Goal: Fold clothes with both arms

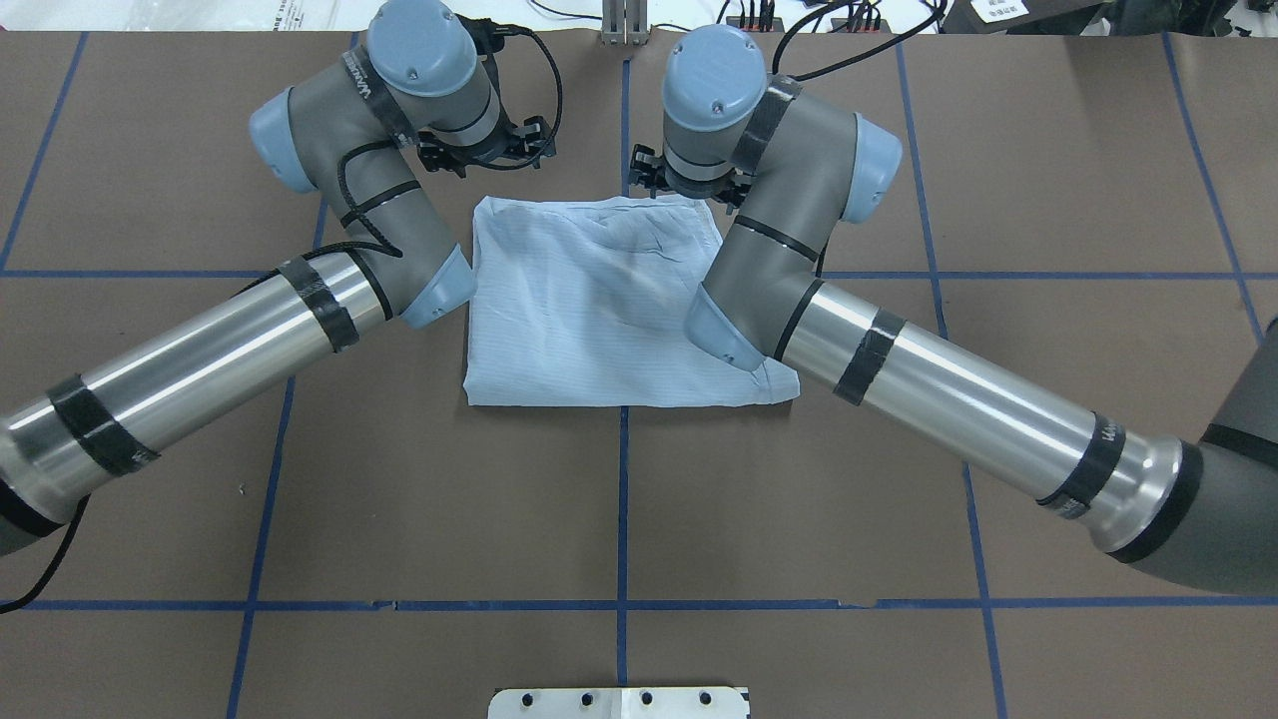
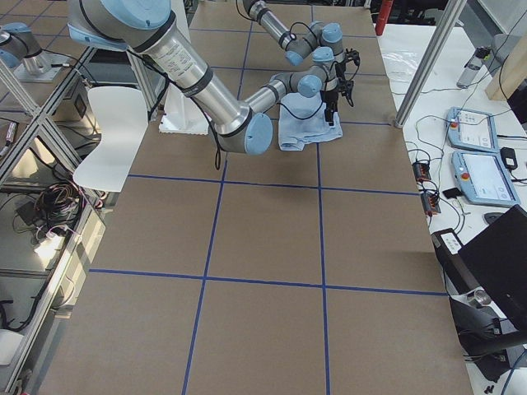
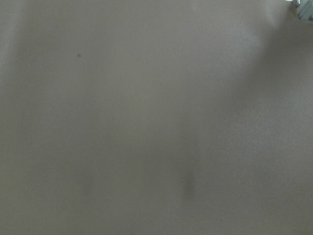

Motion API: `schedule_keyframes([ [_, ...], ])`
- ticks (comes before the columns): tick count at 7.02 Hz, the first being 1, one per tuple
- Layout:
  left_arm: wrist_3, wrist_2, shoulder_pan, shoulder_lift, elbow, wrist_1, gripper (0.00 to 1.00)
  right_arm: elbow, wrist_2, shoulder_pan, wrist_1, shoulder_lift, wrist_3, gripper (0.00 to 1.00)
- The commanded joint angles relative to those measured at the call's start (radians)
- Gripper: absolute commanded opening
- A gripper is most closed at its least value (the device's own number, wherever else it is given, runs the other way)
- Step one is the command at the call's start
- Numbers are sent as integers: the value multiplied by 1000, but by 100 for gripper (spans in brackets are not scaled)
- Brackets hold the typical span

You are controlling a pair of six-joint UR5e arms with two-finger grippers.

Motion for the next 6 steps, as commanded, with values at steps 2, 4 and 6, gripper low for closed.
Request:
schedule_keyframes([
  [2,251,-119,-40,211,-496,326,100,326,157,136,-301,-194,-352,100],
  [4,473,-179,-128,383,-736,419,100,505,248,274,-428,-357,-660,100],
  [6,688,-234,-210,514,-816,424,100,588,316,406,-425,-553,-988,100],
])
